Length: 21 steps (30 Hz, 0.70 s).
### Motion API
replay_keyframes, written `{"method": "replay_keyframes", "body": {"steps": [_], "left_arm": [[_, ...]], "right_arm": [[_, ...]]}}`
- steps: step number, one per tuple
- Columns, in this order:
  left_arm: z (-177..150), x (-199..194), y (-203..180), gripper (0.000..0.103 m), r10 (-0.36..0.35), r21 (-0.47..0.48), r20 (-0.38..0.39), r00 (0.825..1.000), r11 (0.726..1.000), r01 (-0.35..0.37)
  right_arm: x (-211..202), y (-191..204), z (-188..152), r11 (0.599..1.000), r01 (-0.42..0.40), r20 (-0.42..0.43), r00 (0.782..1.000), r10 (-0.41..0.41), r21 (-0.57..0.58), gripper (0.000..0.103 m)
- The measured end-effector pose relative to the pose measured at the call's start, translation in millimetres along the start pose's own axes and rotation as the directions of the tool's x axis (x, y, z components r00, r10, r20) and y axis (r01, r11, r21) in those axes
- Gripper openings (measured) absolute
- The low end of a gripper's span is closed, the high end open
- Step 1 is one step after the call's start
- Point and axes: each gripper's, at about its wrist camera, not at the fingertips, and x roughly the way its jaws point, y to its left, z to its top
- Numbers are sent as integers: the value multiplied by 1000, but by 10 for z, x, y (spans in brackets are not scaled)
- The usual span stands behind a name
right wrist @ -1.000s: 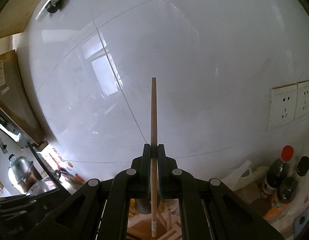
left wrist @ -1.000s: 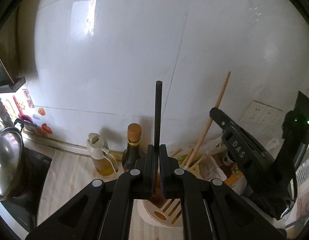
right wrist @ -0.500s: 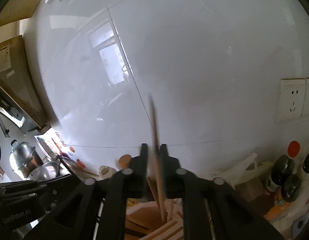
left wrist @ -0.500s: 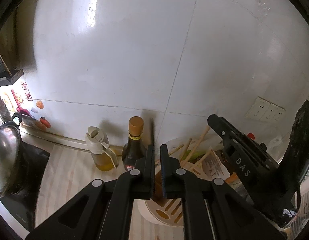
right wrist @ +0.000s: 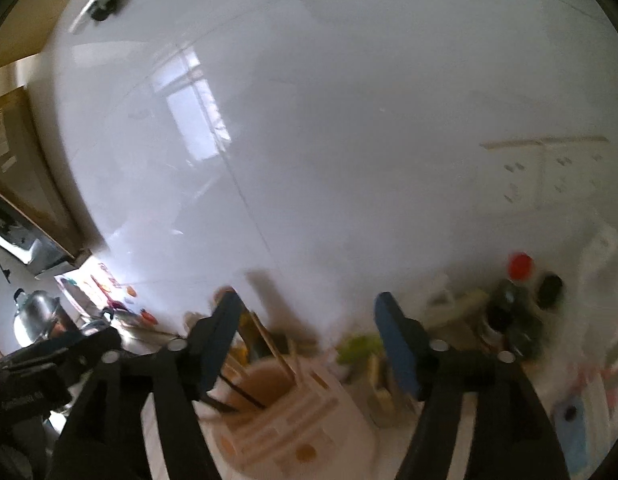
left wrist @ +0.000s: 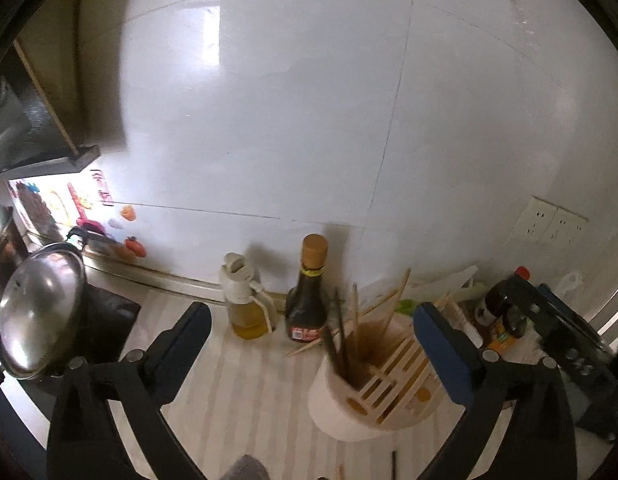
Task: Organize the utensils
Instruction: 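Open both tools to drop the chopsticks into the holder slots, then grasp a light chopstick with the left tool while the right tool grasps a dark chopstick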
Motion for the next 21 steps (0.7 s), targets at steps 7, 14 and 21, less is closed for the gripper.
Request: {"method": "replay_keyframes", "body": {"steps": [7, 14, 21], "left_arm": [[-625, 65, 138, 103, 56, 12, -101, 993, 998, -55], [-1615, 560, 169, 103, 69, 40, -321, 944, 997, -60], [-2372, 1011, 86, 103, 115, 116, -487, 866, 991, -67]], "right_arm": [[-251, -291, -631, 993, 114, -166, 980, -109, 23, 85], [-135, -590, -1598, 981, 195, -409, 896, -174, 11, 85], [259, -673, -2548, 979, 202, -633, 754, -177, -33, 71]]}}
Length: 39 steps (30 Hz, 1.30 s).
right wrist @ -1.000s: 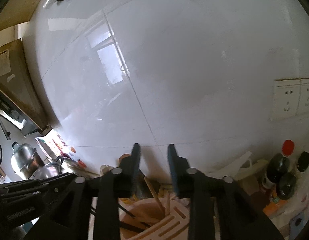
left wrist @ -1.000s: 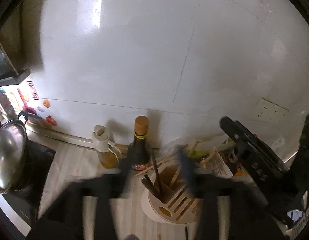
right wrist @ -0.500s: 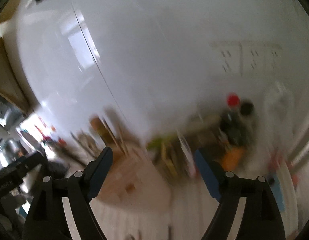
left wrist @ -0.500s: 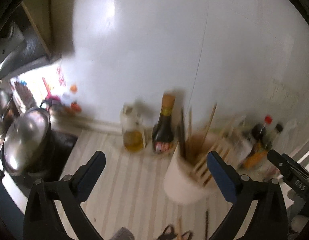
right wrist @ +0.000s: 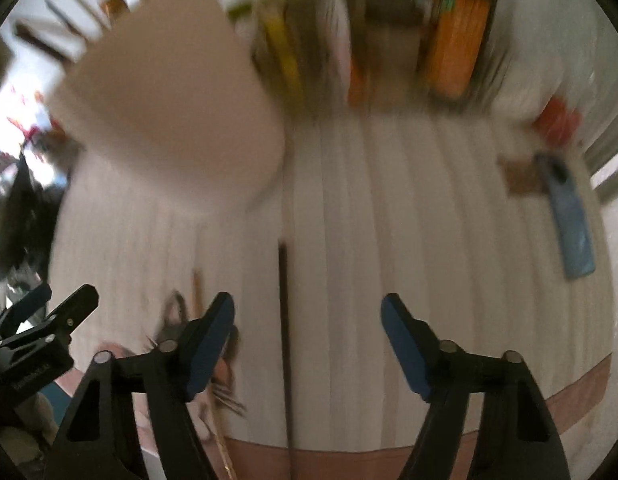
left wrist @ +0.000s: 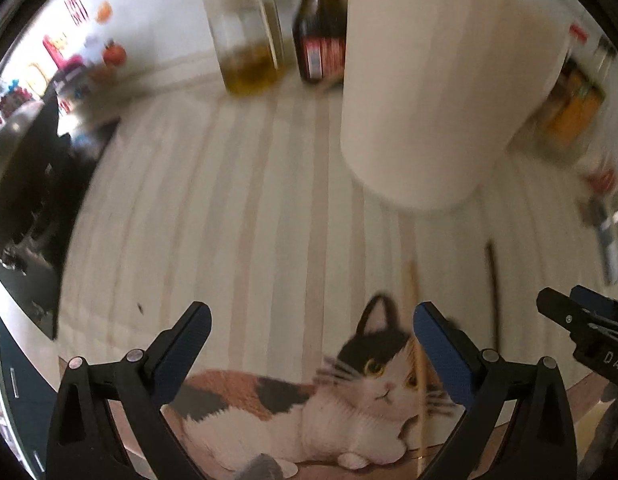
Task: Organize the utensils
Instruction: 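Grasp a light chopstick with the left tool while the right tool grasps a dark chopstick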
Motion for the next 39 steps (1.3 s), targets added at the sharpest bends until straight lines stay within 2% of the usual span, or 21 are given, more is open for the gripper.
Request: {"method": "replay_keyframes", "body": {"steps": [5, 9, 11, 12, 13, 14, 18, 19, 20, 22, 25, 28, 39], "left_arm": [[-143, 289, -12, 102, 27, 5, -72, 997, 1000, -26], [-171, 377, 0, 102, 32, 5, -98, 995, 999, -31], [-177, 408, -27, 102, 20, 8, -106, 994, 1000, -19], [-183, 411, -53, 101, 6, 12, -110, 994, 1000, -5], [-201, 403, -82, 93, -7, 15, -112, 994, 1000, 9], [-207, 403, -126, 85, -27, 19, -116, 993, 999, 29], [-217, 421, -364, 74, -96, 36, -147, 984, 994, 103], [-225, 439, -439, 68, -109, 45, -157, 982, 992, 117], [-230, 451, -489, 59, -116, 50, -165, 979, 991, 126], [-250, 494, -612, 44, -114, 74, -181, 977, 989, 129], [-255, 480, -726, 32, -79, 120, -160, 984, 988, 99], [-239, 454, -798, 9, -82, 138, -156, 984, 985, 104], [-274, 421, -620, 5, -70, 147, -150, 986, 985, 93]], "right_arm": [[442, 100, -199, 999, 12, -105, 994, -16, -42, 59], [623, 203, -279, 995, 34, -148, 988, -48, -95, 42], [603, 291, -326, 983, 86, -115, 988, -106, -165, 29], [599, 302, -342, 976, 114, -107, 985, -136, -185, 18], [591, 292, -354, 972, 129, -101, 983, -151, -194, 8], [574, 249, -355, 973, 131, -100, 983, -152, -189, 8], [493, -41, -373, 980, 141, -124, 979, -159, -143, 7], [477, -105, -379, 981, 144, -128, 979, -161, -134, 7], [450, -193, -393, 981, 151, -136, 976, -167, -123, 7], [417, -314, -406, 982, 155, -145, 975, -170, -110, 7], [364, -453, -434, 983, 159, -150, 974, -171, -89, 7], [359, -486, -469, 986, 152, -152, 975, -161, -72, 7], [308, -799, -489, 992, 121, -171, 977, -126, -38, 7]]}}
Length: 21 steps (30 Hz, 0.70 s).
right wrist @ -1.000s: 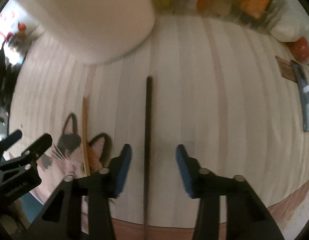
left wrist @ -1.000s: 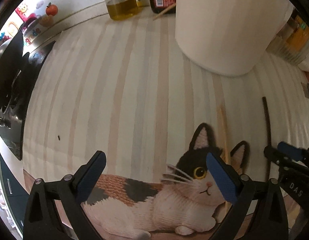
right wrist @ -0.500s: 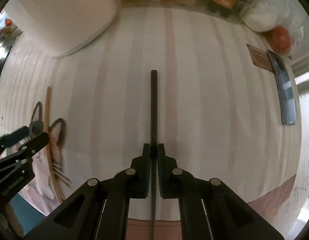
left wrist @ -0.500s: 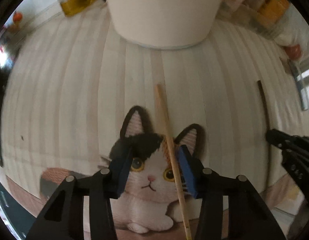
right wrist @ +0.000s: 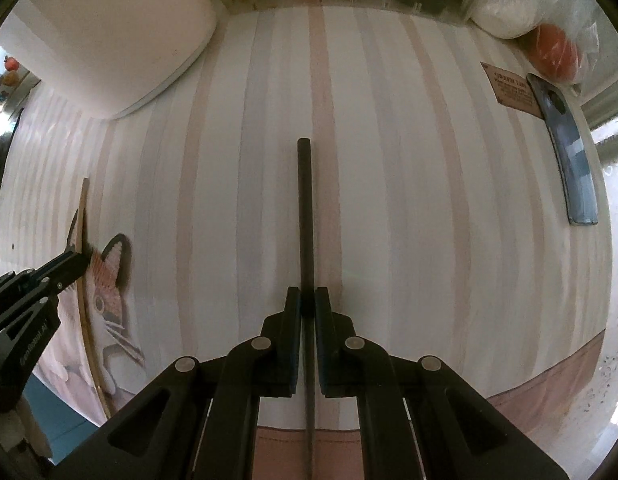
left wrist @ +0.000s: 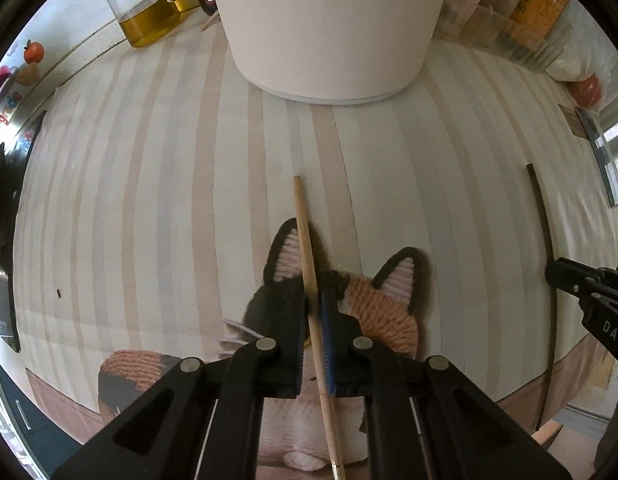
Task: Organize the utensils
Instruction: 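Grasp a light chopstick with the left tool while the right tool grasps a dark chopstick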
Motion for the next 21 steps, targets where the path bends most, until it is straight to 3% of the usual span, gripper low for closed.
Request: {"method": "replay_keyframes", "body": {"steps": [6, 17, 21], "left_arm": [[-2, -6, 29, 5, -2, -4, 1, 1000, 1000, 2], [12, -4, 82, 6, -15, -12, -5, 1000, 1000, 15], [28, -2, 93, 6, -16, -14, -5, 1000, 1000, 16]], "right_arm": [[16, -47, -41, 1000, -17, -10, 1000, 18, 16, 7], [48, -134, 192, 1000, -17, -34, 999, 17, 10, 7], [87, 117, 347, 1000, -9, -35, 999, 9, 16, 7]]}}
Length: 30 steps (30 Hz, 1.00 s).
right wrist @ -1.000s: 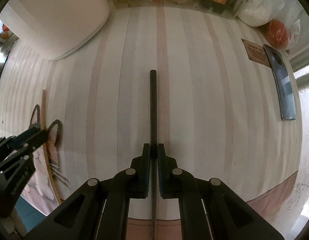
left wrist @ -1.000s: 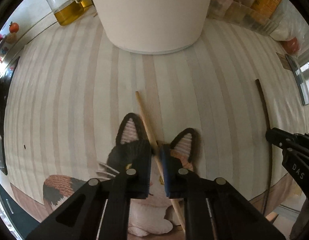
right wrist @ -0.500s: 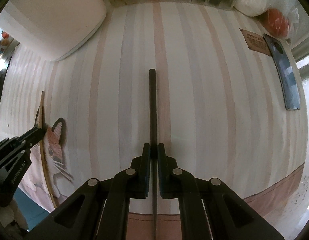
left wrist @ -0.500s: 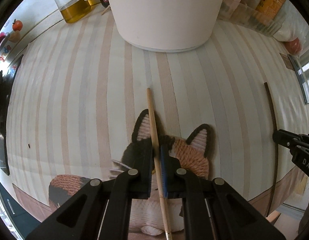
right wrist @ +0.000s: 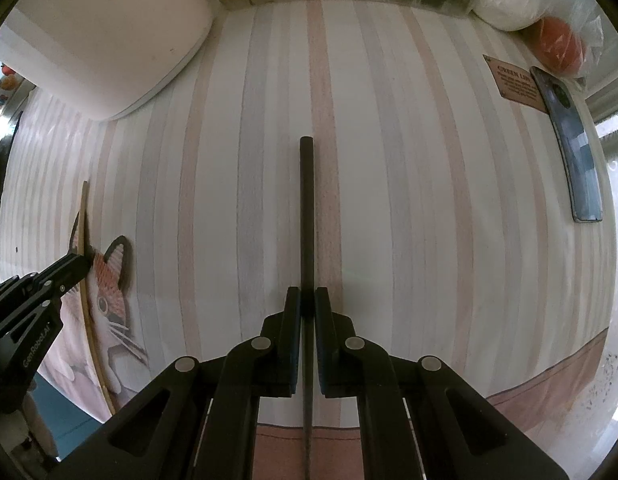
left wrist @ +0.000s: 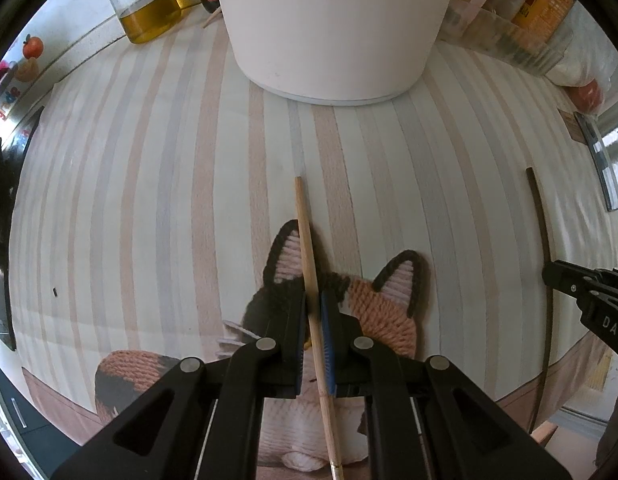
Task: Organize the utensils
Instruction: 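Grasp a light chopstick with the left tool while the right tool grasps a dark chopstick, then lift both held chopsticks up over the cream holder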
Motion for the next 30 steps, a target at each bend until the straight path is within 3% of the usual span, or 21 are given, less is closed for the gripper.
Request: {"method": "replay_keyframes", "body": {"steps": [10, 15, 30], "left_arm": [[0, 24, -62, 4, 4, 4, 3, 1000, 1000, -4], [-29, -148, -61, 4, -16, 6, 35, 999, 1000, 16], [4, -942, -24, 4, -78, 12, 208, 975, 997, 77]], "right_arm": [[-12, 91, -17, 1000, 2, 36, 999, -3, 26, 6], [-96, 45, -88, 997, -59, 88, 995, 55, 48, 6], [-693, 45, -259, 985, -167, 305, 941, 149, 34, 6]]}}
